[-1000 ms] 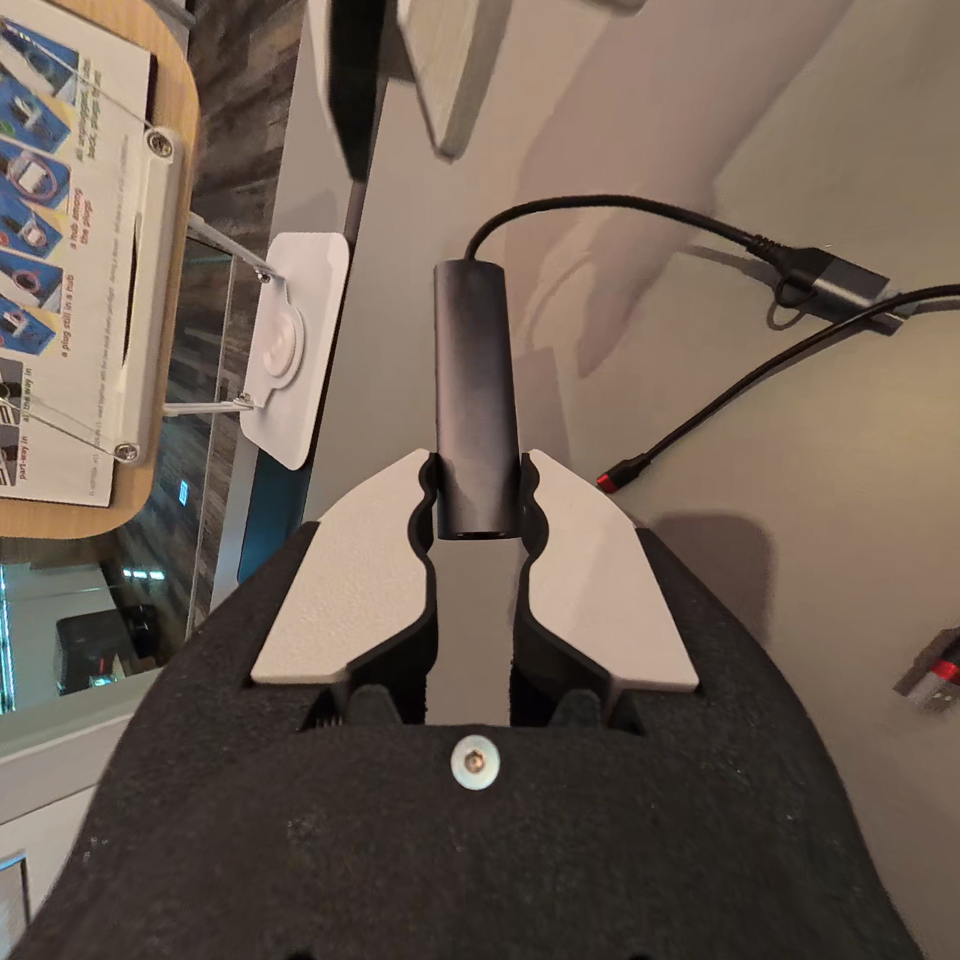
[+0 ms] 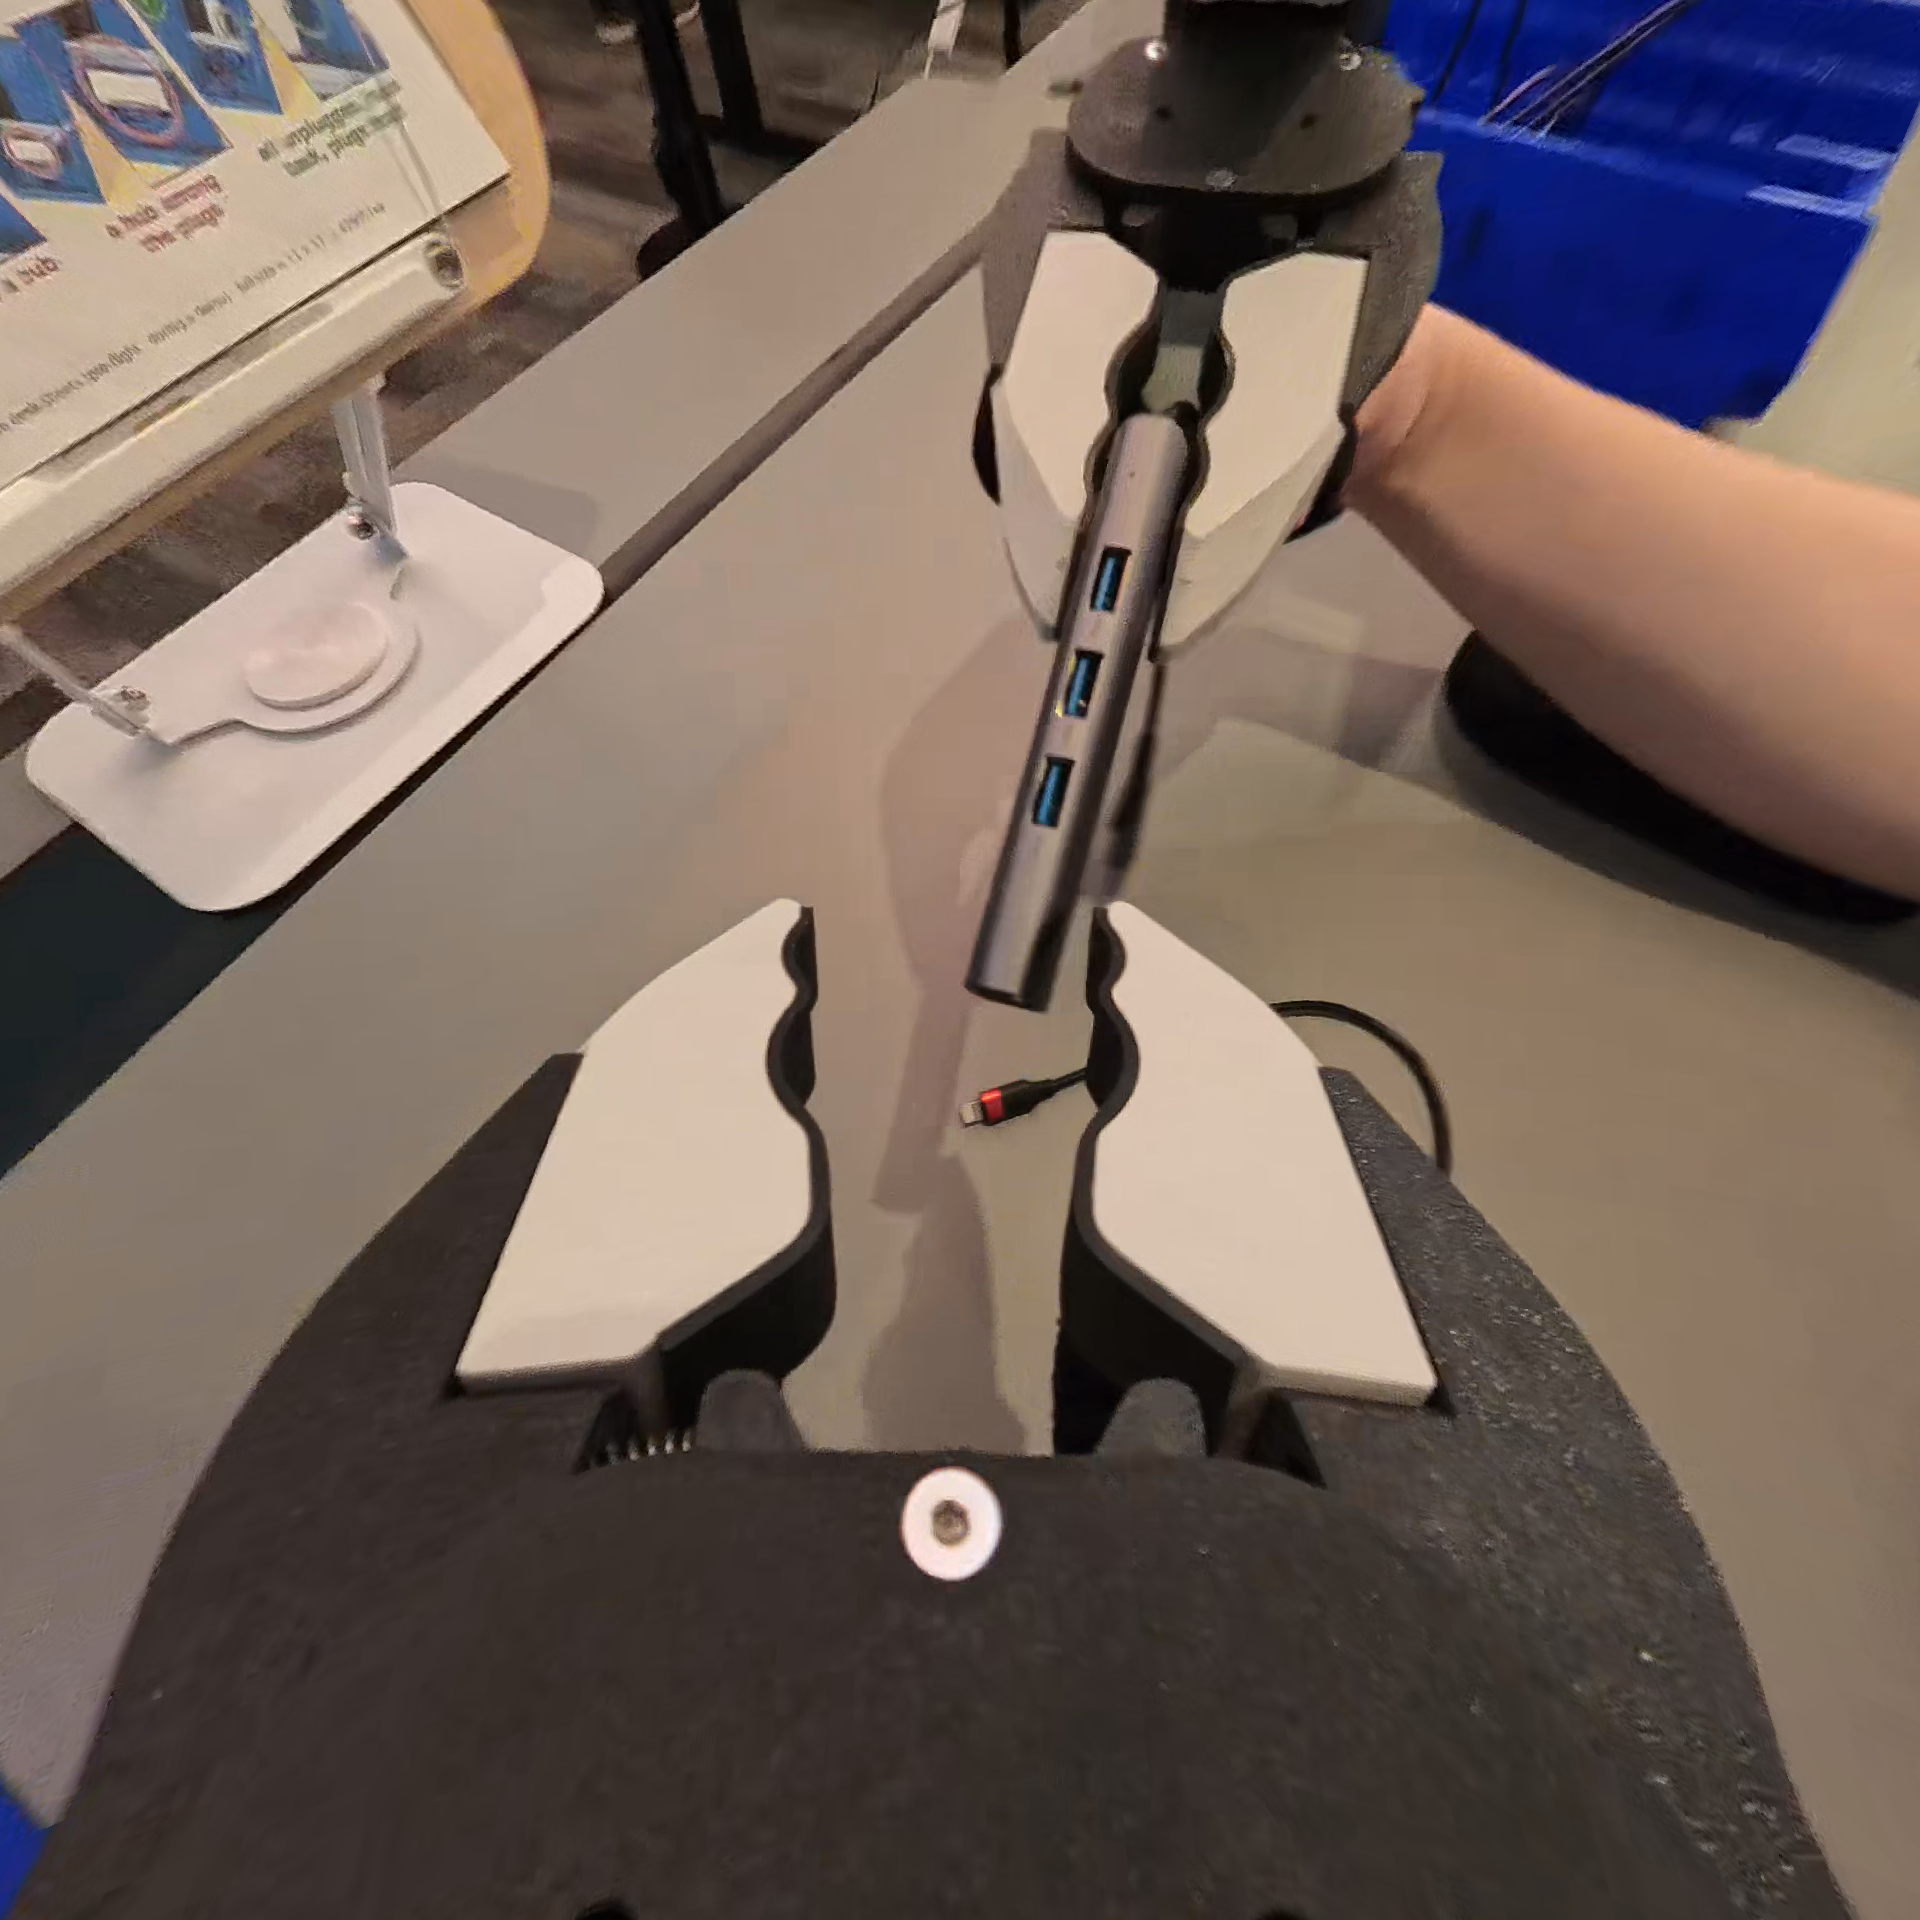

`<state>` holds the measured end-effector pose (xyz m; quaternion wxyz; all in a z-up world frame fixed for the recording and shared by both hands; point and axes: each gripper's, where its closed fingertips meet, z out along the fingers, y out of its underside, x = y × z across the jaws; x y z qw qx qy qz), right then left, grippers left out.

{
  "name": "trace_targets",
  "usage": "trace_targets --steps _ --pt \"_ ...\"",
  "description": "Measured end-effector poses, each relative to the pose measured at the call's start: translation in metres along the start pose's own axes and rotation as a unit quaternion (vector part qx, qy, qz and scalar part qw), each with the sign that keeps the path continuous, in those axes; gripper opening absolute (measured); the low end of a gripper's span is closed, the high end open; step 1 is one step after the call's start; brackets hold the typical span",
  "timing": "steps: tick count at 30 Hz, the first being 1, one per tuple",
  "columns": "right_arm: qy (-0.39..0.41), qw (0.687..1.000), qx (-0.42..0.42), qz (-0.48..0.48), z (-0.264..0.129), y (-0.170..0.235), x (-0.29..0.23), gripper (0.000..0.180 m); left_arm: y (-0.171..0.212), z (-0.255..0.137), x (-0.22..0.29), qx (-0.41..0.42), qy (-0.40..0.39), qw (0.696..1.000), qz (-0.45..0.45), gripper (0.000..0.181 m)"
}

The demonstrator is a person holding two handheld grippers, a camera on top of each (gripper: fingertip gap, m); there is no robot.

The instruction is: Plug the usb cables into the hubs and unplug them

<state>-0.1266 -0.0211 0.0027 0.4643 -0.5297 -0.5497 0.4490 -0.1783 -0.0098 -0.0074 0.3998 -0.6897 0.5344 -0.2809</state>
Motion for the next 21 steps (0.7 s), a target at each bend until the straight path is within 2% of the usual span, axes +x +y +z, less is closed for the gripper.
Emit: trace_targets --steps 3,10,12,17,18,21 --pt "0.004 0.999 0.017 -0.029 -0.005 -0.016 -0.007 0.017 -0.002 0.002 0.014 0.031 0.030 0.999 -0.009 0.051" --pt "0.001 0.998 0.038 -0.050 -0.008 -0.027 -0.014 0.017 -0.025 0.005 0.030 0.114 0.033 0.993 0.016 0.032" --pt "0.000 0.998 0.044 -0.049 -0.008 -0.028 -0.014 0.017 -0.029 0.005 0.027 0.123 0.013 0.992 0.029 0.021" --pt "-0.001 0.999 0.033 -0.025 -0.009 -0.025 -0.012 0.017 -0.029 0.004 0.030 0.119 0.008 0.992 0.050 0.018" --pt "0.009 0.999 0.024 -0.021 -0.009 -0.024 -0.009 0.018 -0.029 0.004 0.029 0.116 -0.005 0.991 0.066 0.018" --pt "0.047 0.998 -0.023 -0.038 -0.004 -0.026 -0.007 0.036 -0.028 0.000 0.028 0.103 -0.030 0.988 0.111 0.017"
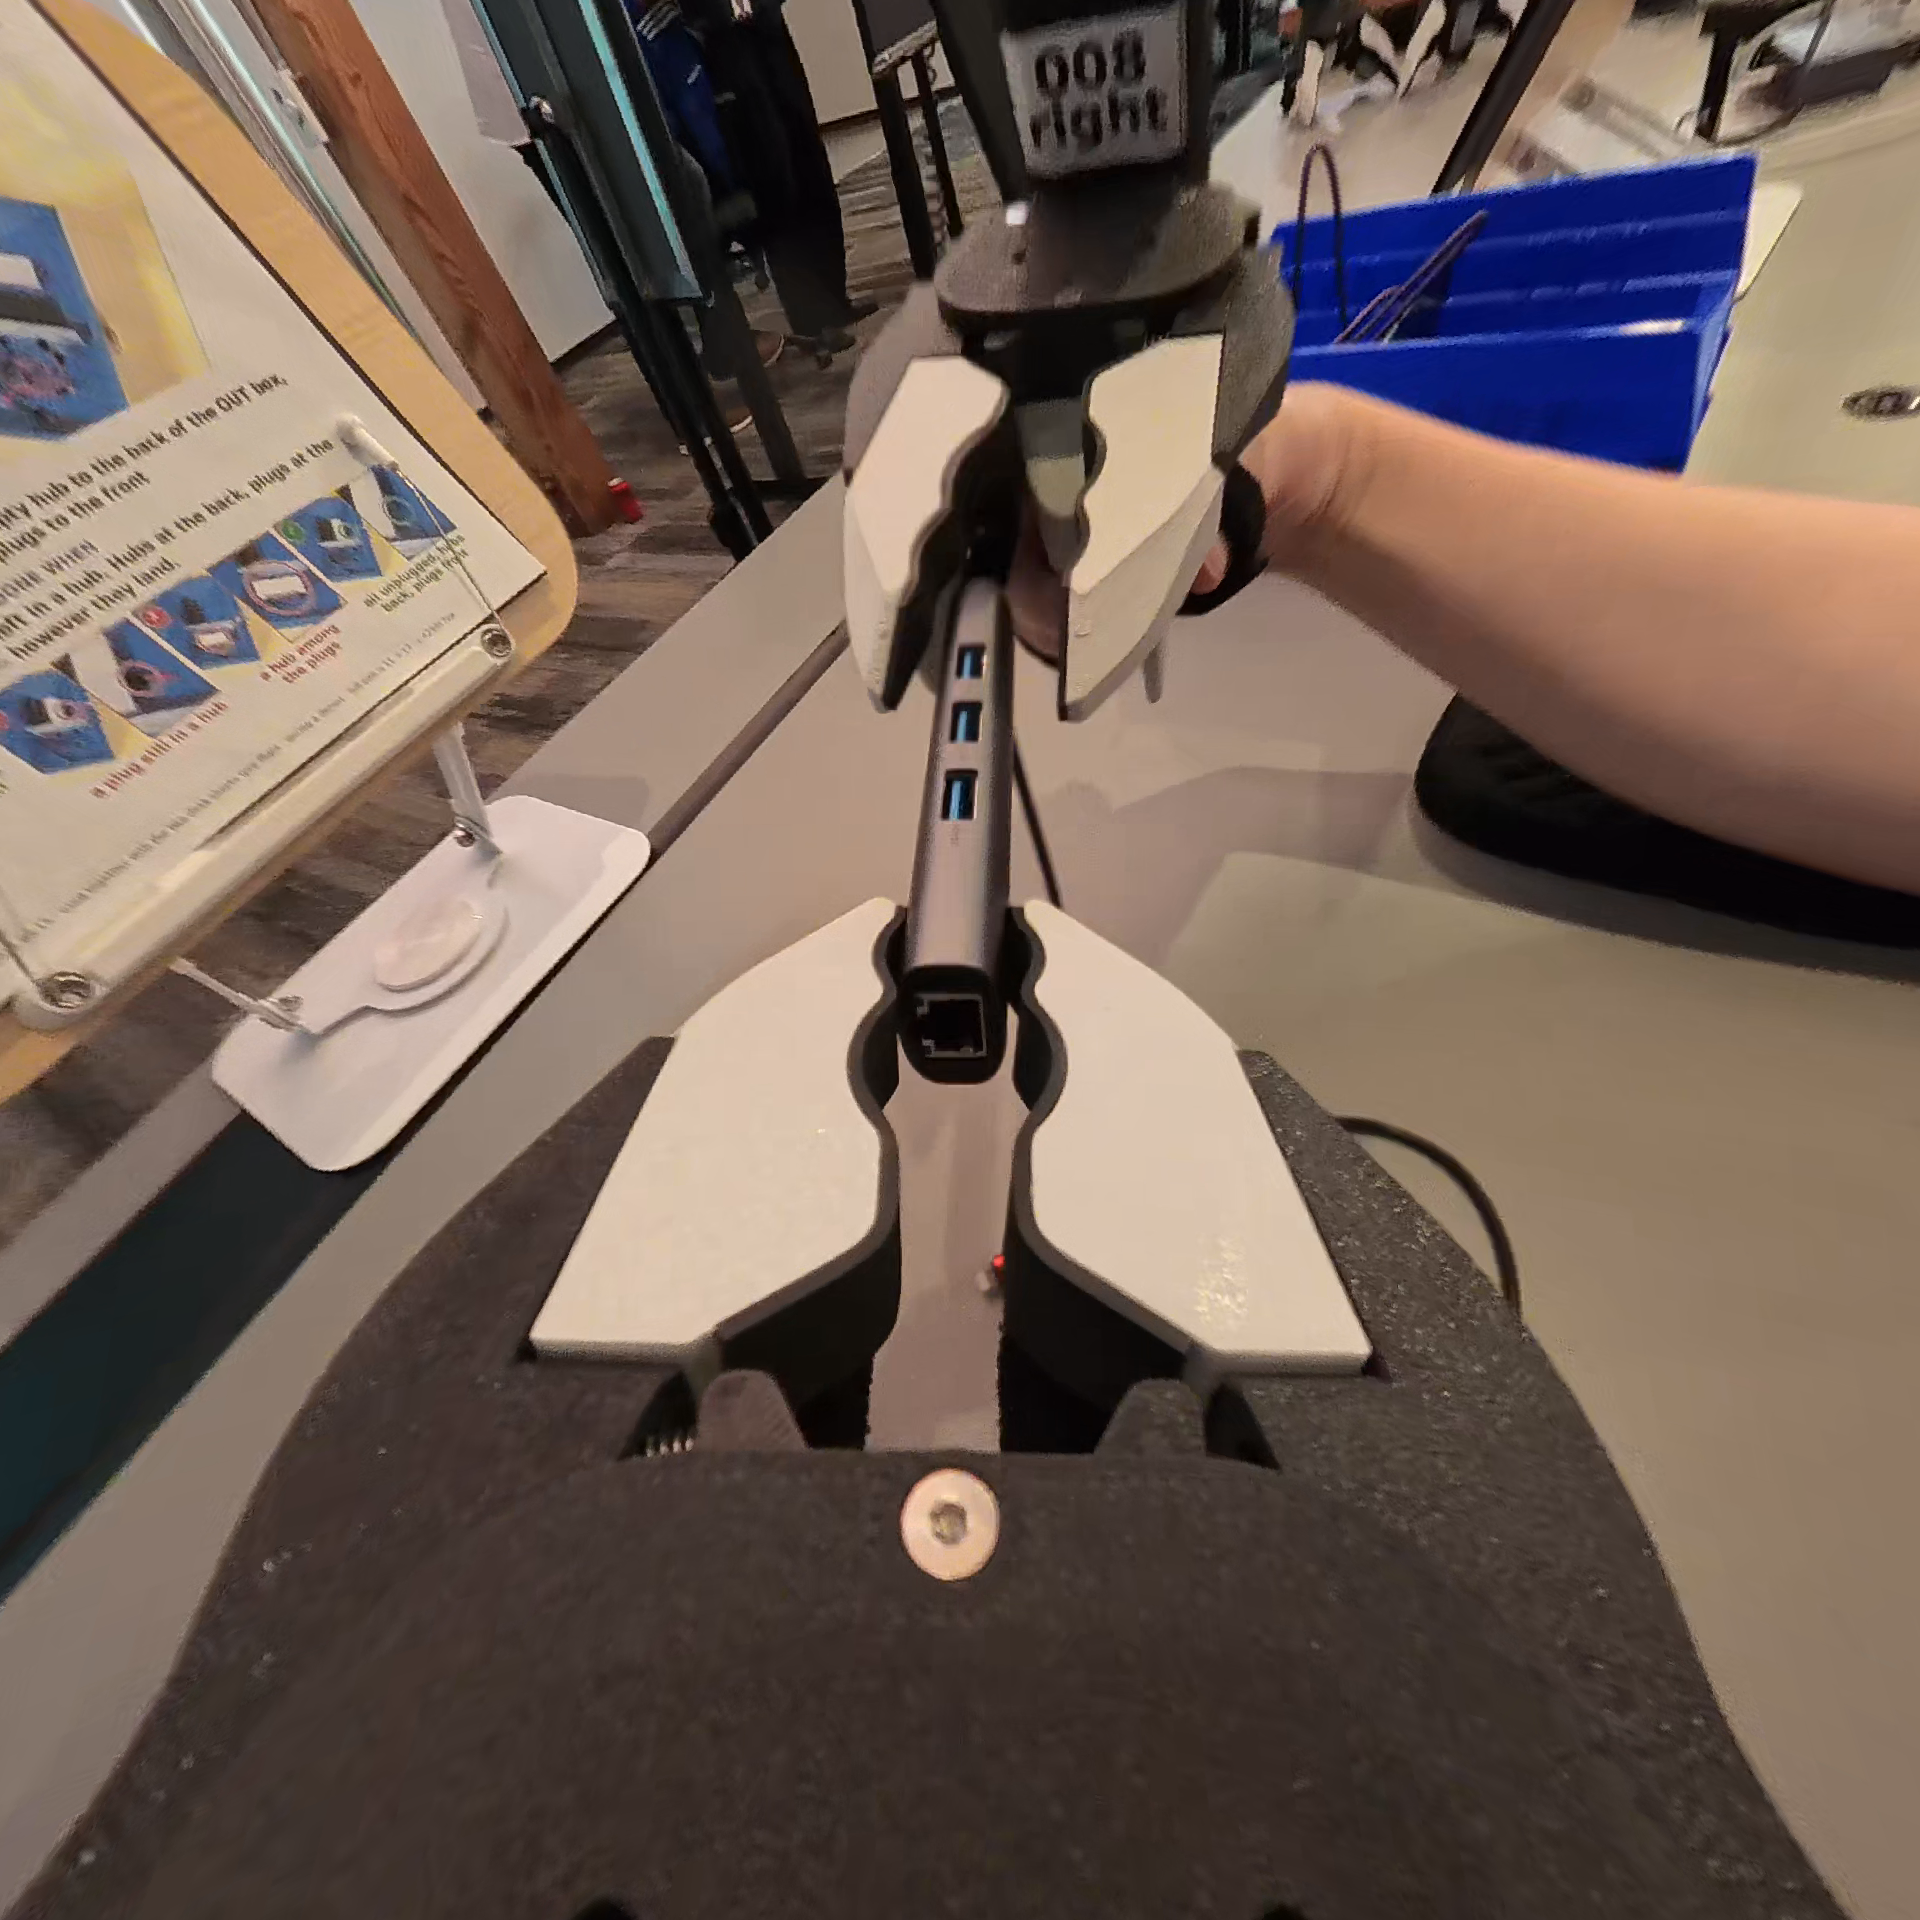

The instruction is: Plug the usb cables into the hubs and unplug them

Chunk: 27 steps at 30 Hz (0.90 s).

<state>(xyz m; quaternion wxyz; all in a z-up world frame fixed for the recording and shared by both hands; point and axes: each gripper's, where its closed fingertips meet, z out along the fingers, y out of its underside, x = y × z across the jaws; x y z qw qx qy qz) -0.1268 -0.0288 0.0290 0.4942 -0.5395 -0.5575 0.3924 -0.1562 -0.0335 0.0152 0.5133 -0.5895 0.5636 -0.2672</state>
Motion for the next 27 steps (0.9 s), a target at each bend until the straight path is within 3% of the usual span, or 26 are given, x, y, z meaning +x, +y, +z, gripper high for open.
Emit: trace_targets --steps 2,9,12,13,15,18,21,23,27 --pt "0.027 0.998 -0.047 -0.029 0.004 -0.002 -0.001 0.045 0.003 -0.002 0.001 -0.017 -0.004 1.000 0.027 0.017" --pt "0.056 0.970 -0.204 -0.121 0.034 0.028 -0.005 0.044 0.012 -0.011 0.009 -0.050 0.007 0.997 0.062 0.017" --pt "0.059 0.964 -0.225 -0.126 0.041 0.045 -0.004 0.033 0.012 -0.015 0.011 -0.048 0.015 0.998 0.050 0.017" --pt "0.053 0.963 -0.227 -0.135 0.042 0.048 -0.005 0.019 0.013 -0.016 0.011 -0.049 0.019 0.998 0.043 0.017" --pt "0.071 0.960 -0.224 -0.154 0.044 0.049 -0.004 0.018 0.017 -0.016 0.010 -0.052 0.020 0.998 0.024 0.017" --pt "0.125 0.944 -0.228 -0.203 0.043 0.046 0.005 0.017 0.018 -0.016 0.007 -0.038 0.022 0.998 -0.054 0.020" --pt "0.177 0.919 -0.236 -0.261 0.036 0.039 0.012 0.017 0.014 -0.018 0.009 -0.013 0.043 0.988 -0.149 0.055" --pt "0.213 0.895 -0.240 -0.310 0.031 0.032 0.014 0.018 0.011 -0.021 0.010 0.011 0.056 0.976 -0.211 0.065" --pt "0.262 0.864 -0.241 -0.356 0.024 0.019 0.016 0.017 -0.001 -0.029 0.002 0.063 0.069 0.951 -0.294 0.054"
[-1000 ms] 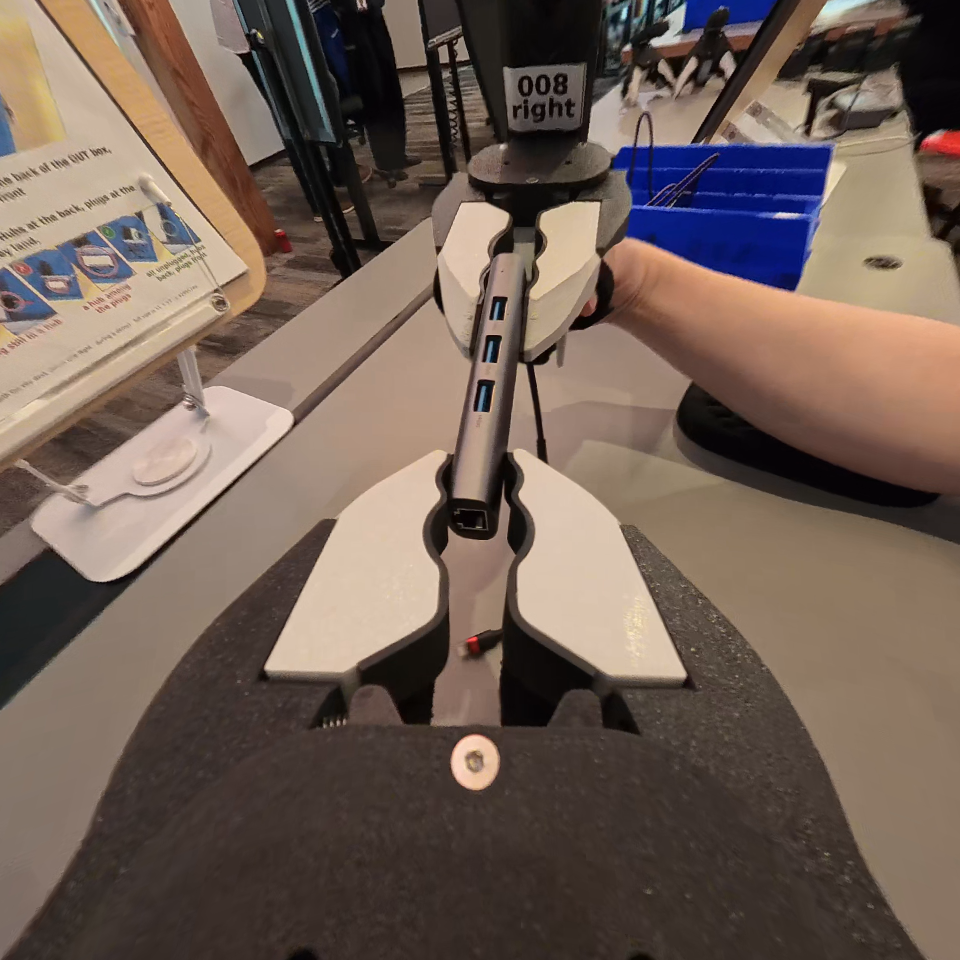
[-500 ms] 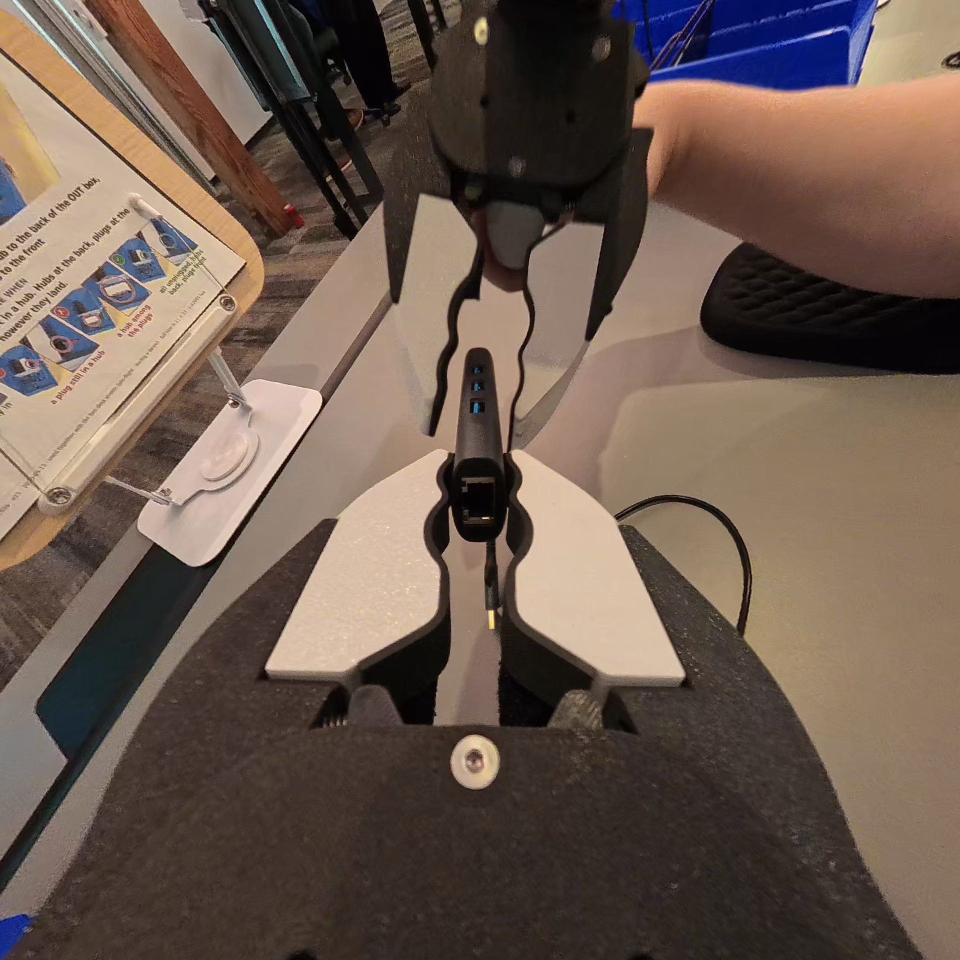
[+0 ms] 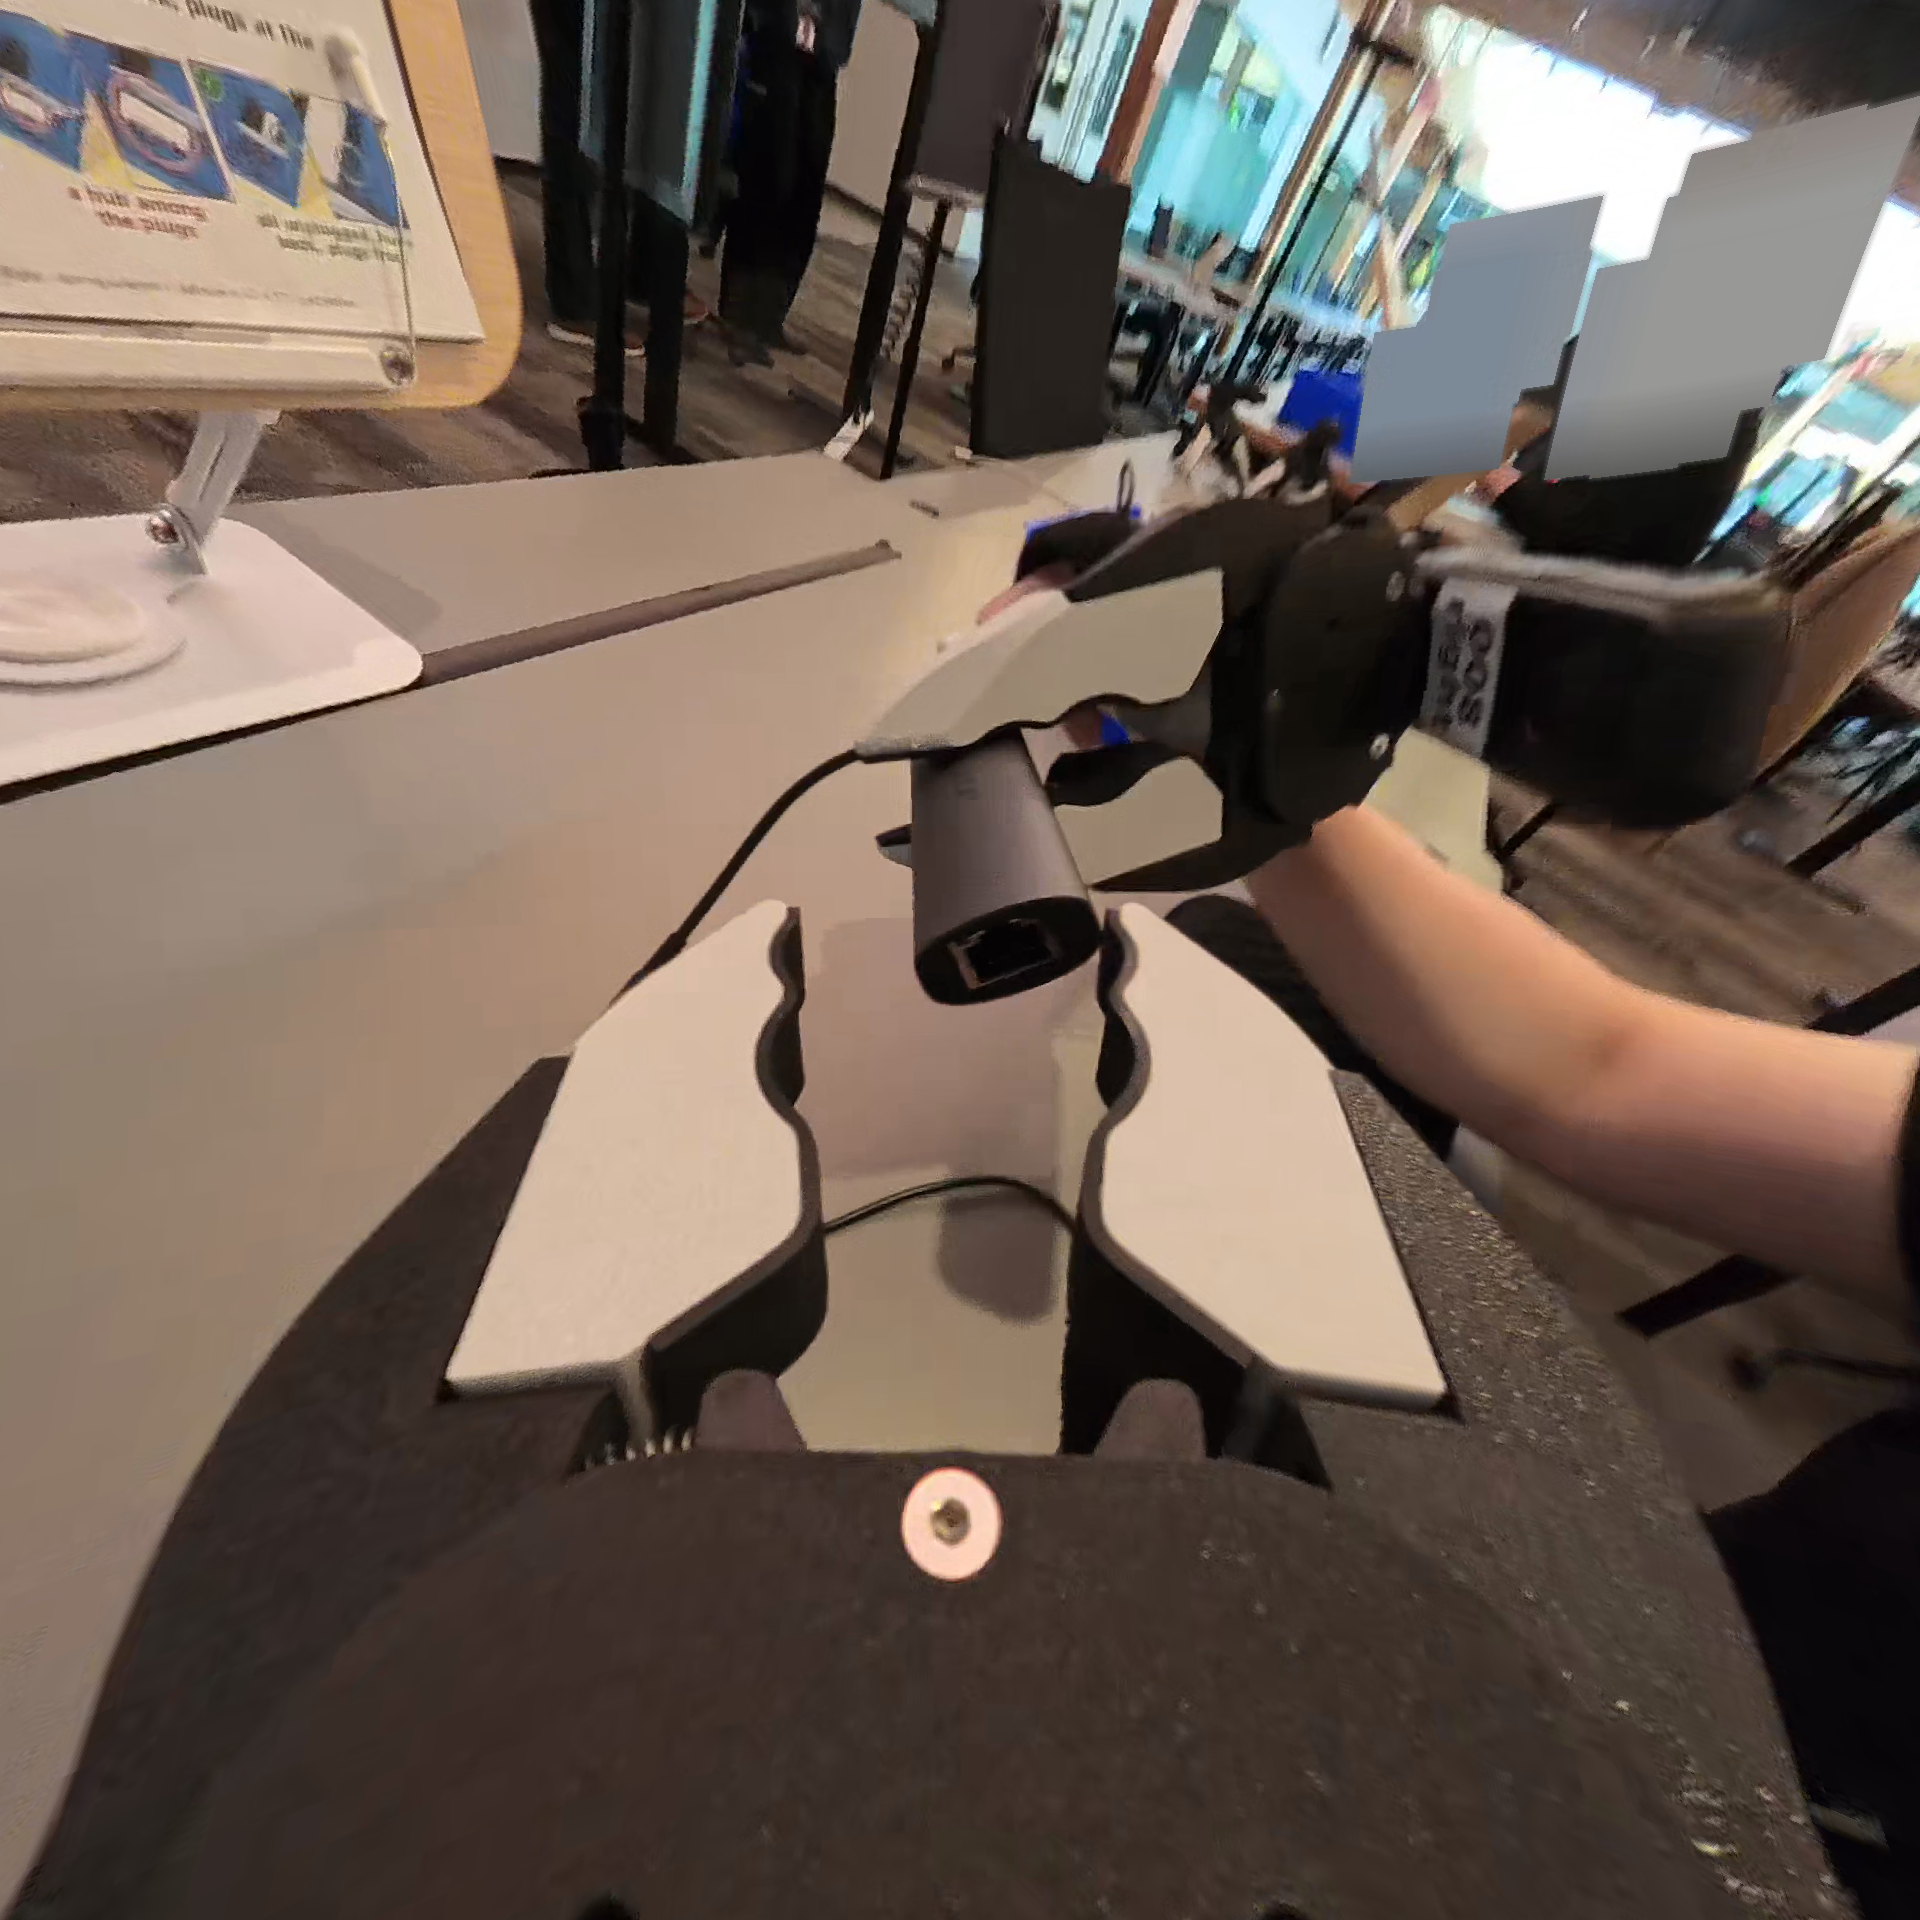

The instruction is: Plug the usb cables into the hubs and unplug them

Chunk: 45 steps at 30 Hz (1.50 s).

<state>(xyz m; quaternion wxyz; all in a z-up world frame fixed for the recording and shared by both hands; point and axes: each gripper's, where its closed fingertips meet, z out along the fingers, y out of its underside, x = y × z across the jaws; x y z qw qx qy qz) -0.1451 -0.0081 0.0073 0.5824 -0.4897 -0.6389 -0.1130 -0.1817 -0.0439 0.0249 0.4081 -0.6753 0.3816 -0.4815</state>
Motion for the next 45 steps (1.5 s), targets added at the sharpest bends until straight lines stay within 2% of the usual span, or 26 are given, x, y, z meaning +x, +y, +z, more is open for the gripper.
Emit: trace_targets --steps 5,10,14,19,23,45 --pt "0.068 0.997 -0.016 -0.036 -0.005 0.001 0.011 0.017 -0.012 -0.004 0.002 0.020 0.025 0.997 -0.074 0.048" --pt "0.089 0.994 -0.032 -0.058 -0.001 0.003 0.008 0.017 -0.008 0.007 0.006 -0.005 0.035 0.993 -0.113 0.053" --pt "0.099 0.993 -0.038 -0.055 -0.001 0.004 0.010 0.017 -0.008 0.012 0.003 -0.001 0.037 0.990 -0.139 0.048" --pt "0.094 0.994 -0.040 -0.045 -0.002 0.007 0.009 0.017 -0.003 0.014 0.003 -0.002 0.034 0.991 -0.126 0.047" --pt "0.095 0.994 -0.044 -0.046 -0.001 0.007 0.009 0.017 -0.006 0.013 -0.001 0.007 0.020 0.994 -0.106 0.033" --pt "0.106 0.992 -0.038 -0.050 -0.003 0.007 0.010 0.017 -0.004 0.016 0.000 0.011 0.026 0.995 -0.092 0.033"
